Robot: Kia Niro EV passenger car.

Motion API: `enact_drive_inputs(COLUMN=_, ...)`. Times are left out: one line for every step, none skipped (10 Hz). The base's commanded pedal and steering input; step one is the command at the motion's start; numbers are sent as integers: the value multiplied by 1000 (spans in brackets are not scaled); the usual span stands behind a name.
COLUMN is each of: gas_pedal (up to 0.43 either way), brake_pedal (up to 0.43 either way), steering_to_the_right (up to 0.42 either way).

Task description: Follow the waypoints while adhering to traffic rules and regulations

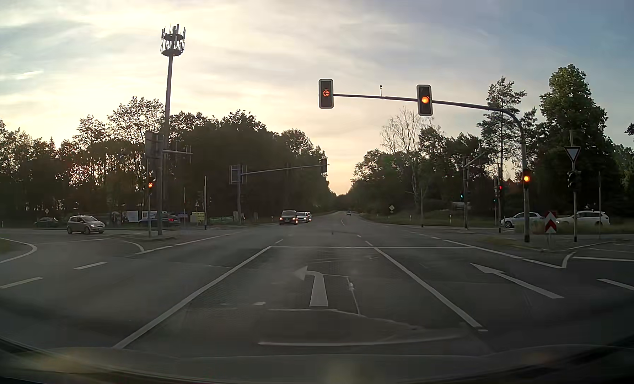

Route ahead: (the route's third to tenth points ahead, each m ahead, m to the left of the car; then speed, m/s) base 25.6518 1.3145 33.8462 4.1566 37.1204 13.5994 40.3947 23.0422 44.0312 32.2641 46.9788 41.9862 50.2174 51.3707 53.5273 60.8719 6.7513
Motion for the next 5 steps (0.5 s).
enact_drive_inputs(gas_pedal=0, brake_pedal=311, steering_to_the_right=0)
enact_drive_inputs(gas_pedal=0, brake_pedal=317, steering_to_the_right=0)
enact_drive_inputs(gas_pedal=0, brake_pedal=317, steering_to_the_right=0)
enact_drive_inputs(gas_pedal=0, brake_pedal=317, steering_to_the_right=0)
enact_drive_inputs(gas_pedal=0, brake_pedal=317, steering_to_the_right=0)
